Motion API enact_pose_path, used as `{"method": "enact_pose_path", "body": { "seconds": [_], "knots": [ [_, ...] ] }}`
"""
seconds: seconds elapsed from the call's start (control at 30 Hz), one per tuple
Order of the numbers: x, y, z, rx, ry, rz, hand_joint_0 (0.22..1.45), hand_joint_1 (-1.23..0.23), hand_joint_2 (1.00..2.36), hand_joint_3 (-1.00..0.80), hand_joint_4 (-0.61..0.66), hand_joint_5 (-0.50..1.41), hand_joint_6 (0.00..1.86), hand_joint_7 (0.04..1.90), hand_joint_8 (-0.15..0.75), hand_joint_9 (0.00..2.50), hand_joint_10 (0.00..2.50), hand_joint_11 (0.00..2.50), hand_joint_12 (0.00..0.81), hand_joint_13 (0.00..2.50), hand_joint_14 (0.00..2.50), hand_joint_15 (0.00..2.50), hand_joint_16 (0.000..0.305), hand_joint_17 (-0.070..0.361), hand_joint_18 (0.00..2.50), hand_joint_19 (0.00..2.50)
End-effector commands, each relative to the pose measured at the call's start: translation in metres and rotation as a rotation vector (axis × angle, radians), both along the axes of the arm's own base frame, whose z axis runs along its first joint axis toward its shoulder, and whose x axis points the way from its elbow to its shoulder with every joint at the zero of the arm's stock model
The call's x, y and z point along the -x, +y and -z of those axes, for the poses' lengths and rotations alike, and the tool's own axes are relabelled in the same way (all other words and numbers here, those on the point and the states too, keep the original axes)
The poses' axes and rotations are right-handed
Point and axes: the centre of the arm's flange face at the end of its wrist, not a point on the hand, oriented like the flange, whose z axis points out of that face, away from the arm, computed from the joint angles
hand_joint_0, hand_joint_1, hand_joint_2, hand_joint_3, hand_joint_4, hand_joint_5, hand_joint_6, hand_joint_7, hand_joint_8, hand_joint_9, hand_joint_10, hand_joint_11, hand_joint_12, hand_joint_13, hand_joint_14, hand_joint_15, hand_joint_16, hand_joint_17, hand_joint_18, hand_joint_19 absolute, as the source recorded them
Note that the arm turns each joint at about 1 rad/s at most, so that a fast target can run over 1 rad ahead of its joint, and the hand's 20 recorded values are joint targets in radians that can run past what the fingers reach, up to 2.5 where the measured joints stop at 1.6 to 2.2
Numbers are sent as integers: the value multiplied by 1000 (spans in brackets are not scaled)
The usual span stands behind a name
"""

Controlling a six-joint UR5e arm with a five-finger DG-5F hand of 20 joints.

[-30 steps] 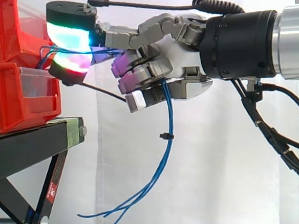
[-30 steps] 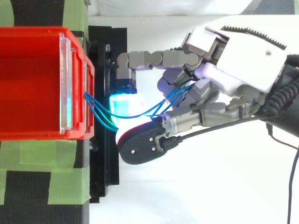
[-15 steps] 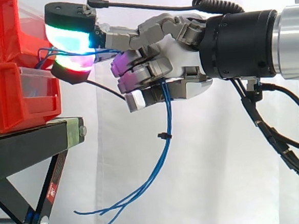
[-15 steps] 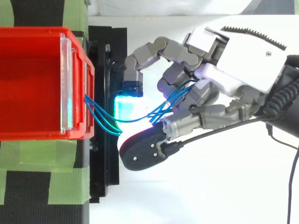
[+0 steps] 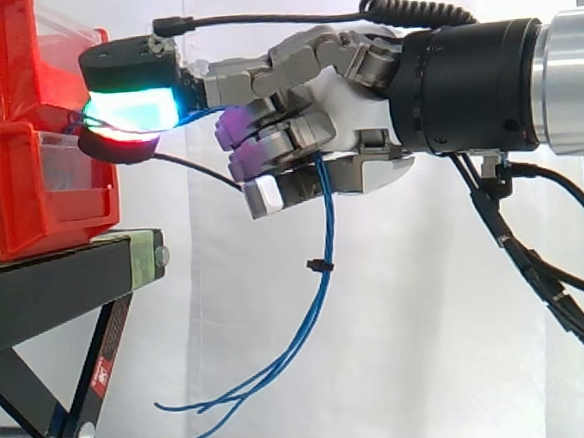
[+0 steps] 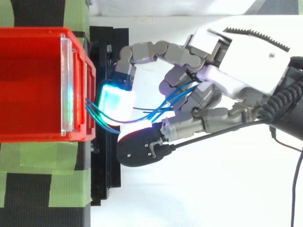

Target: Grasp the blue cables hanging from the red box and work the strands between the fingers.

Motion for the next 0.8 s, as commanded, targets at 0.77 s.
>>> {"method": "enact_pose_path", "body": {
  "seconds": [0.77],
  "knots": [
    [-1,2,-1,-79,-44,-20,1146,-798,1011,-188,134,115,504,1182,499,1881,2500,2500,704,2081,2500,1737,286,215,2500,727]
  ]
}}
